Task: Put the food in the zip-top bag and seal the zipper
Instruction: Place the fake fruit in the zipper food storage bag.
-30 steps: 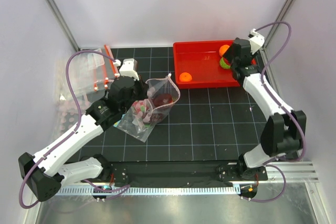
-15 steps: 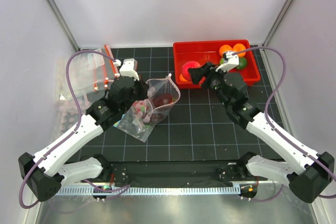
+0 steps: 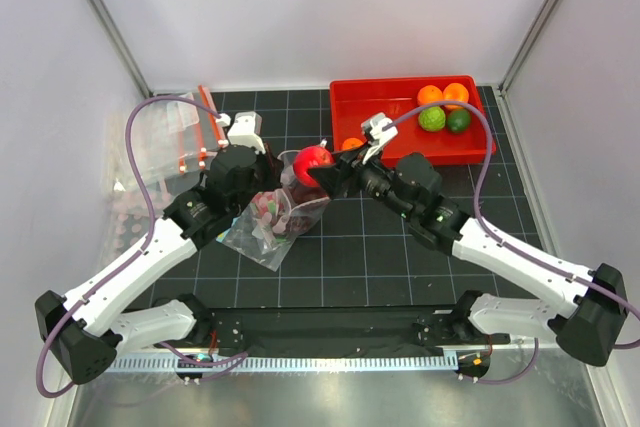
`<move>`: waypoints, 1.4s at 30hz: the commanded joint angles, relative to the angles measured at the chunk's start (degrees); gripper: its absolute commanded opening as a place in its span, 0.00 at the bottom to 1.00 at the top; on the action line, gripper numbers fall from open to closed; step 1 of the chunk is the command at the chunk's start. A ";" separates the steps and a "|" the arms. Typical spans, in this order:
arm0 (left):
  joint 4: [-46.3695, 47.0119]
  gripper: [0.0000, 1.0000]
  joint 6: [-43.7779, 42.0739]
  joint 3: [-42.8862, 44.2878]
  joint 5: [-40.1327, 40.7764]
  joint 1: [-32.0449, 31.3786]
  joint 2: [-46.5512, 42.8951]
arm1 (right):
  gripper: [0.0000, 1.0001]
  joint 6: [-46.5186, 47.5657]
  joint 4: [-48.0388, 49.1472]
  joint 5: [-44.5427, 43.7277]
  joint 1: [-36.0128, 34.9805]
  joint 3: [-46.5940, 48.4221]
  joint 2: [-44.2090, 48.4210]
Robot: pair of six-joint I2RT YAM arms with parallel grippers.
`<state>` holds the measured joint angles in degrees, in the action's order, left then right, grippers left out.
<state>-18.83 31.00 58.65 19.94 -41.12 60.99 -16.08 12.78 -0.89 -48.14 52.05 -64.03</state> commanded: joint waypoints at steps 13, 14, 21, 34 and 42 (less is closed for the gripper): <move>3.62 0.00 -0.33 -0.47 1.32 -0.01 -3.25 | 0.42 4.39 3.75 -0.96 -2.75 2.70 -7.69; 3.54 0.00 -0.33 -0.56 1.41 -0.01 -3.33 | 0.49 4.47 3.05 -1.13 -2.75 2.96 -8.04; 3.62 0.00 -0.42 -0.64 2.03 0.08 -3.60 | 0.72 4.65 2.08 -5.88 -2.92 2.35 -5.67; 3.62 0.00 -0.24 -1.00 3.17 -0.01 -4.13 | 0.81 4.56 2.25 -3.96 -2.92 2.09 -4.61; 3.54 0.00 -0.24 -0.91 3.35 -0.01 -4.13 | 1.00 5.18 0.14 -2.89 -3.10 3.94 -5.76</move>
<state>-18.81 31.03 57.43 21.69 -41.12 58.33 -11.84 11.53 -3.68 -50.89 53.87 -70.78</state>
